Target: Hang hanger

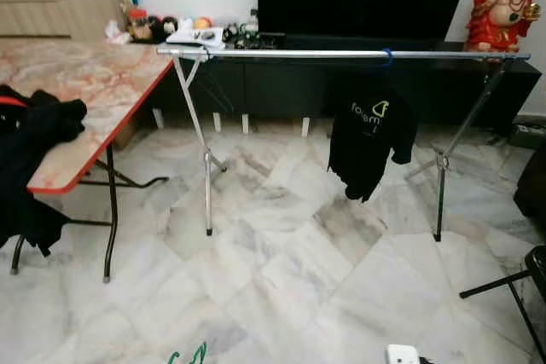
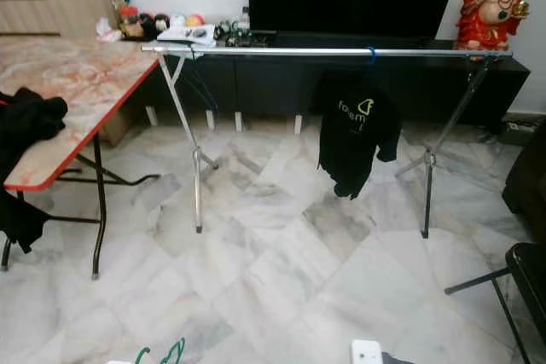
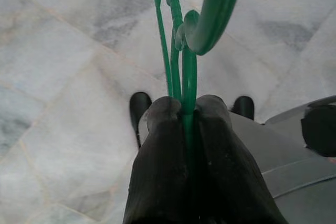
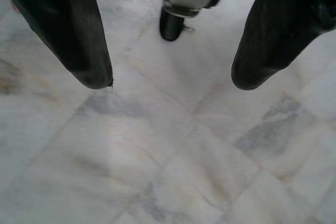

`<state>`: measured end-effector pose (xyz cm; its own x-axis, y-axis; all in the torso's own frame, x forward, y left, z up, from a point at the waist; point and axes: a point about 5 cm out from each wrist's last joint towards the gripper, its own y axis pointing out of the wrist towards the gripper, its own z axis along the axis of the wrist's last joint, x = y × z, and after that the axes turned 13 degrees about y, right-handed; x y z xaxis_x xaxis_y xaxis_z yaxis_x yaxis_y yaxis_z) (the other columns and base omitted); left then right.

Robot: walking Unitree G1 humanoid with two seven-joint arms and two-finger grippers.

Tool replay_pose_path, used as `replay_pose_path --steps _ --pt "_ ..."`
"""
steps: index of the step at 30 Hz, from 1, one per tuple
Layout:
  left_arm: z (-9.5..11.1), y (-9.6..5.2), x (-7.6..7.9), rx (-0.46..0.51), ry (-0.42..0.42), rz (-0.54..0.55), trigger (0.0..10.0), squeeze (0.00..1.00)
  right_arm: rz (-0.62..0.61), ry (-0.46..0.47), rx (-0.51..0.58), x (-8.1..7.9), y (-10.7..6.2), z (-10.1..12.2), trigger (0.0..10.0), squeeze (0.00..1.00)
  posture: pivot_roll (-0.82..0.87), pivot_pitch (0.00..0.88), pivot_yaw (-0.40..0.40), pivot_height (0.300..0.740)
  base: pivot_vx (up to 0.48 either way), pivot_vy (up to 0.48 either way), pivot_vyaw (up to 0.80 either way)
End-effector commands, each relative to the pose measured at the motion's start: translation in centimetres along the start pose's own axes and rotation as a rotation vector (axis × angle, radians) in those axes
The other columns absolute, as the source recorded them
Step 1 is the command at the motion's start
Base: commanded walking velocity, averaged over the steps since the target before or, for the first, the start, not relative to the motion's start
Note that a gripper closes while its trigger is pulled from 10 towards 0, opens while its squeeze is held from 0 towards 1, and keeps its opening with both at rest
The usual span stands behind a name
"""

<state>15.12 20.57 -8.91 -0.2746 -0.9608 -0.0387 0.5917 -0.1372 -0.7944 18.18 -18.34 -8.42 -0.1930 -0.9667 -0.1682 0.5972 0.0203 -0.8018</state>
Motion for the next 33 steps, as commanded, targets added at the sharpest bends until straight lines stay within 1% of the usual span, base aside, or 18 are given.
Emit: replay_pose_path --steps 1,8,15,22,27,33 --pt "-0.2 -0.1 -0.1 -0.008 0.029 -0.002 10.0 0.00 -0.003 -0.005 0.000 -0.1 0.1 0.2 10.0 0.00 0.11 0.012 -0.017 0.740 0.352 0.000 0.00" --pt "-0.2 -0.1 -0.2 -0.011 0.049 -0.015 10.0 0.00 0.002 0.000 0.006 -0.5 0.2 0.5 10.0 0.00 0.11 0.006 -0.015 0.740 0.350 0.000 0.00" --pt "0.0 -0.1 -0.1 -0.008 0.051 -0.017 10.0 0.00 0.002 0.005 0.019 -0.4 0.2 1.0 10.0 0.00 0.11 0.004 -0.014 0.740 0.355 0.000 0.00" --pt "-0.2 -0.1 0.1 -0.008 0.044 -0.022 10.0 0.00 -0.007 0.003 -0.002 0.8 -0.2 -0.4 10.0 0.00 0.11 0.012 -0.018 0.740 0.357 0.000 0.00" --pt "-0.3 -0.1 0.2 -0.011 0.043 -0.027 10.0 0.00 -0.016 0.002 -0.013 1.2 -0.4 -0.8 10.0 0.00 0.11 0.015 -0.018 0.740 0.357 0.000 0.00" --pt "-0.3 0.0 0.3 -0.011 0.044 -0.028 10.0 0.00 -0.018 0.001 -0.016 1.2 -0.4 -0.8 10.0 0.00 0.11 0.017 -0.019 0.740 0.357 0.000 0.00"
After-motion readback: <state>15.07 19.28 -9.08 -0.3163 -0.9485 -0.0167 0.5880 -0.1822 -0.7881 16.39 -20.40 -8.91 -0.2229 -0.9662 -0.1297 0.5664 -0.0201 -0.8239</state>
